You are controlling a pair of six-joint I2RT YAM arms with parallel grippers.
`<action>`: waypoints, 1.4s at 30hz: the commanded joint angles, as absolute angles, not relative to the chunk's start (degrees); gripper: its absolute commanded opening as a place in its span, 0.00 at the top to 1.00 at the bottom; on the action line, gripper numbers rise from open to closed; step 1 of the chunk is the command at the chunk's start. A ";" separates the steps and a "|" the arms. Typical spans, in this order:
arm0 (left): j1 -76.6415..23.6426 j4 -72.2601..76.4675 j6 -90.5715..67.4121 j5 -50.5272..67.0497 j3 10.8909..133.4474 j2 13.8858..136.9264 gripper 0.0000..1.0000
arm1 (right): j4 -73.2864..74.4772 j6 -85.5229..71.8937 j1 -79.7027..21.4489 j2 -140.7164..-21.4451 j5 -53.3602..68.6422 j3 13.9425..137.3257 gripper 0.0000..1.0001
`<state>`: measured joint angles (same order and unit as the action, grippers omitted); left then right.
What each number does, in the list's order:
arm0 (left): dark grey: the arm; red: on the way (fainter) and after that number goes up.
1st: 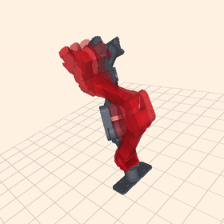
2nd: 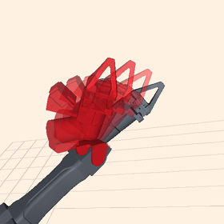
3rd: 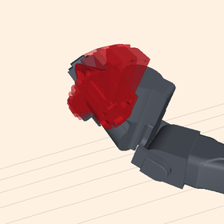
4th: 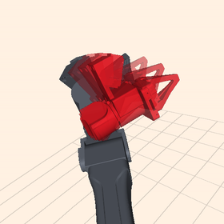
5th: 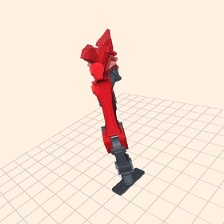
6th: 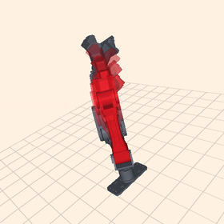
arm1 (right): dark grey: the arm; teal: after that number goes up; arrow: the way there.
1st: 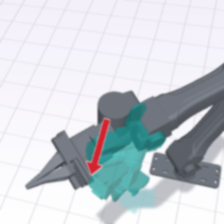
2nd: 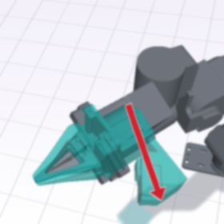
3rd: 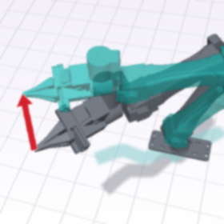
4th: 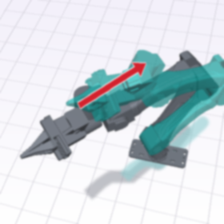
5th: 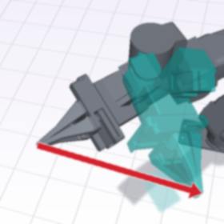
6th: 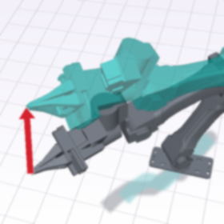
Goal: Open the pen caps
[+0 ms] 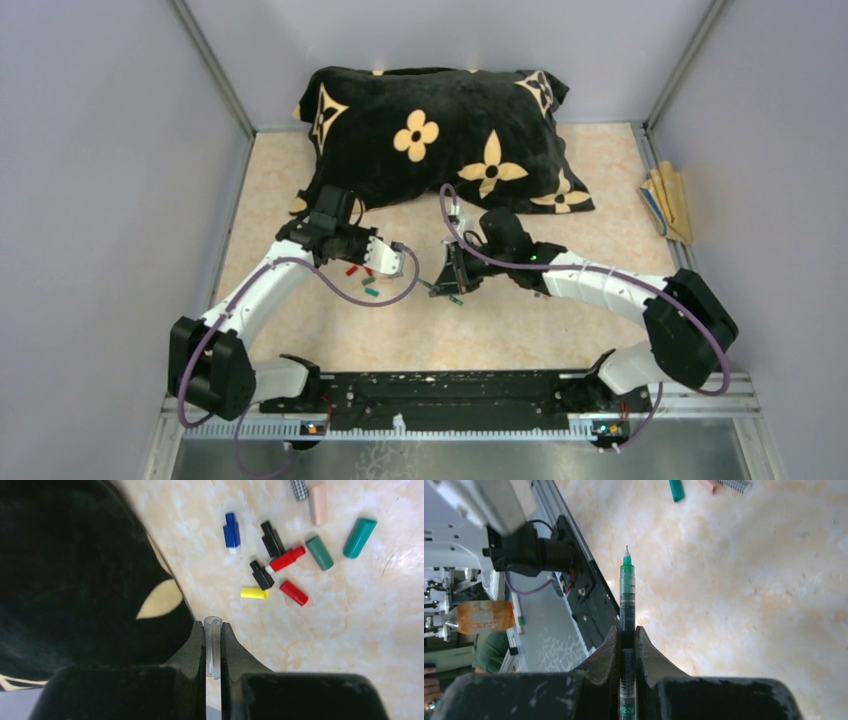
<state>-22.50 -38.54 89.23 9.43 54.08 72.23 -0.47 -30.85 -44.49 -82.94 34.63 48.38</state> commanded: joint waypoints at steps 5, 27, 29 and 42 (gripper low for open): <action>-19.94 -35.76 87.68 8.12 54.68 74.20 1.00 | 8.75 -27.32 -43.77 -75.58 24.56 47.29 1.00; -20.04 -29.87 64.03 16.59 51.04 90.55 0.77 | 8.03 -33.31 -34.24 -82.93 -24.69 45.42 1.00; -20.04 -30.05 63.49 16.93 51.09 90.19 0.68 | 8.15 -34.83 -34.17 -84.38 -27.06 45.45 1.00; -18.59 -41.14 62.56 23.42 57.81 87.39 0.01 | 6.28 -39.02 -34.05 -89.66 -26.94 44.97 1.00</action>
<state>-19.75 -35.11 63.53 18.57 53.23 88.86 8.25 -37.06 -34.35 -88.44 -26.06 44.62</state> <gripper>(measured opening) 0.973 0.056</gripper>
